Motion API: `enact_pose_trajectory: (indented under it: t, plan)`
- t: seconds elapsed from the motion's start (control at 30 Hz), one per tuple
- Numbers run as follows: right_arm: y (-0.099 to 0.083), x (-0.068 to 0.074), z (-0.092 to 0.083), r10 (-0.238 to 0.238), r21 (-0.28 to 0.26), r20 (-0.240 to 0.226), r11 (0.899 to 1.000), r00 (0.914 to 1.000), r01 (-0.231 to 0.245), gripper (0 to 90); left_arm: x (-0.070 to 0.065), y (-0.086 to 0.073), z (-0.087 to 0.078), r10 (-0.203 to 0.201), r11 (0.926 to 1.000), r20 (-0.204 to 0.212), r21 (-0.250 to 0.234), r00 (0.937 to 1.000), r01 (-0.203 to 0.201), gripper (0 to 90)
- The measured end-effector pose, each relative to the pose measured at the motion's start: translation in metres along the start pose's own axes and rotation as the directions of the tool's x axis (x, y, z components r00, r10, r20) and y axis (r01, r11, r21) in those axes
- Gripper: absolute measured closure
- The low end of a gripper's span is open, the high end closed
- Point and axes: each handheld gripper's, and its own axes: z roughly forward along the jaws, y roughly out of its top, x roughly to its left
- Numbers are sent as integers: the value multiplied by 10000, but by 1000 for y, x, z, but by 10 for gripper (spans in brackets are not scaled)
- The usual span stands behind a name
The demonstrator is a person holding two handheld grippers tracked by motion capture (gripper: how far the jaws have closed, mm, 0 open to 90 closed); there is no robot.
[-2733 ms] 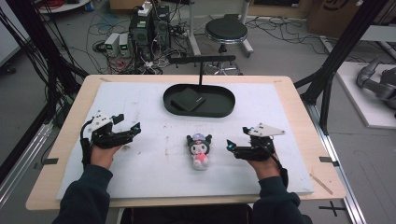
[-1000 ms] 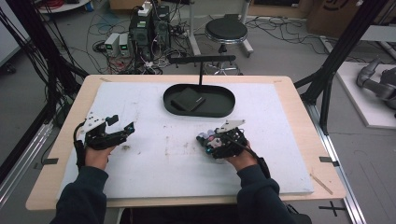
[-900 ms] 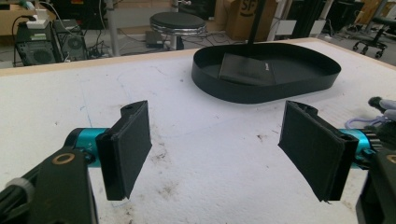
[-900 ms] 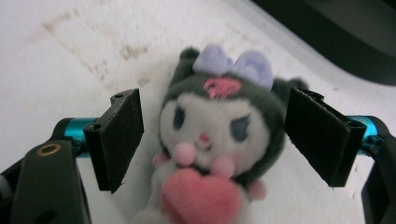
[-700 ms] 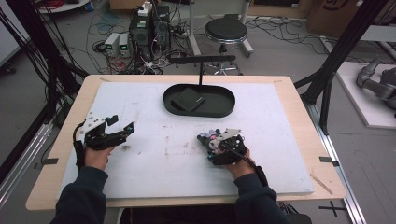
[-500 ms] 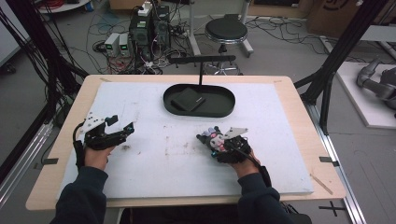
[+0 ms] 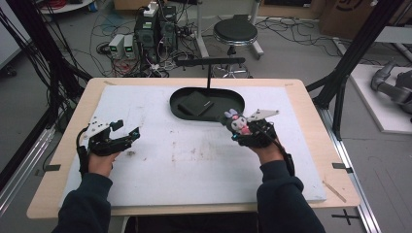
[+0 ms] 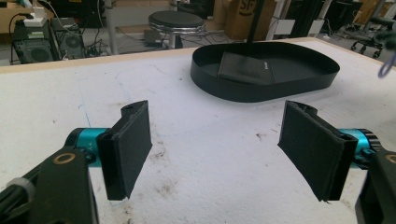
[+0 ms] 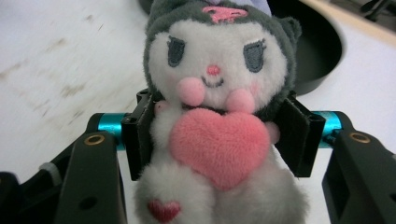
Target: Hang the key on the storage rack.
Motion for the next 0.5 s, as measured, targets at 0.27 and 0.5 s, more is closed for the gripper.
enact_pose_trajectory:
  t: [0.27,0.5]
  plan:
    - [39,-31,-9,-233,-490,568,9985,9981,261,391,0,0,1,23,10000,154,-64,9999,-22,250]
    - [69,-56,-8,26,-973,927,9952,9957,65,392,0,0,1,-28,9999,195,-126,9998,31,249]
